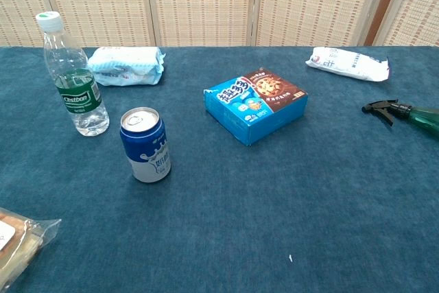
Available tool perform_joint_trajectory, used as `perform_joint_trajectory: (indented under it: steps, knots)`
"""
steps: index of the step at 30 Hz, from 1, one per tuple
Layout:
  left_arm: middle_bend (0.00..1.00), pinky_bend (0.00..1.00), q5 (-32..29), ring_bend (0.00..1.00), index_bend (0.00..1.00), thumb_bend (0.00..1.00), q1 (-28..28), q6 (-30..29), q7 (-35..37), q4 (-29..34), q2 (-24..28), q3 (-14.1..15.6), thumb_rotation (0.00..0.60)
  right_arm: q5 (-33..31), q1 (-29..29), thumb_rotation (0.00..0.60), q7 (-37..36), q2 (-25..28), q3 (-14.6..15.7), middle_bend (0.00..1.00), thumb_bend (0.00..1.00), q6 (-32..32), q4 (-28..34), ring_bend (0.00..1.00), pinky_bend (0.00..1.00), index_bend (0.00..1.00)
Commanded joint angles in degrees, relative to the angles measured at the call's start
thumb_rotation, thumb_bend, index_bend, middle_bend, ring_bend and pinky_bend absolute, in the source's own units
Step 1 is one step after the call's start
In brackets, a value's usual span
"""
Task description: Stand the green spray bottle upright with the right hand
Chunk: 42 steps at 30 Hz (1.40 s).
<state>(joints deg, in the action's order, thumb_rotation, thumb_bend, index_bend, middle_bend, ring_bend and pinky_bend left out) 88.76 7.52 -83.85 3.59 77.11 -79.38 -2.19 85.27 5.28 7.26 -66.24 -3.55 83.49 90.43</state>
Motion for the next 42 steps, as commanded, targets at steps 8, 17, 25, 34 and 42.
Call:
perform_joint_trajectory:
  steps: [8, 17, 25, 34, 42]
  knots:
    - [0.07, 0.00, -3.8, 0.07, 0.18, 0.74, -2.2, -1.5, -11.8, 14.7, 13.4, -0.3, 0.600, 0.4, 0.0, 0.600, -0.2, 0.4, -0.1, 0.02, 0.21, 0.4, 0.3, 0.02, 0.17, 0.00]
    - [0.07, 0.00, -2.8, 0.07, 0.18, 0.74, -2.0, -1.3, -11.0, 14.4, 13.5, 0.2, 0.600, -0.6, -0.6, 0.600, -0.1, 0.6, -0.2, 0.02, 0.21, 0.8, 0.5, 0.02, 0.17, 0.00]
    - [0.07, 0.00, -2.2, 0.07, 0.18, 0.74, -1.8, -0.7, -9.6, 12.7, 12.9, 0.6, 0.600, -3.0, -0.4, 0.600, -3.8, -1.3, -1.1, 0.03, 0.21, -0.5, -3.8, 0.02, 0.17, 0.00]
    - [0.07, 0.00, -0.5, 0.07, 0.18, 0.74, -2.2, -1.5, -7.8, 11.0, 12.5, 1.6, 0.600, -5.5, 1.3, 0.600, -8.0, -4.3, -3.1, 0.06, 0.21, -3.1, -10.0, 0.02, 0.17, 0.00]
    - [0.07, 0.00, -0.1, 0.07, 0.18, 0.74, -2.2, -0.8, -5.0, 8.4, 11.7, 2.2, 0.600, -8.1, 2.6, 0.600, -7.4, -5.3, -4.6, 0.07, 0.21, -5.2, -11.9, 0.02, 0.17, 0.00]
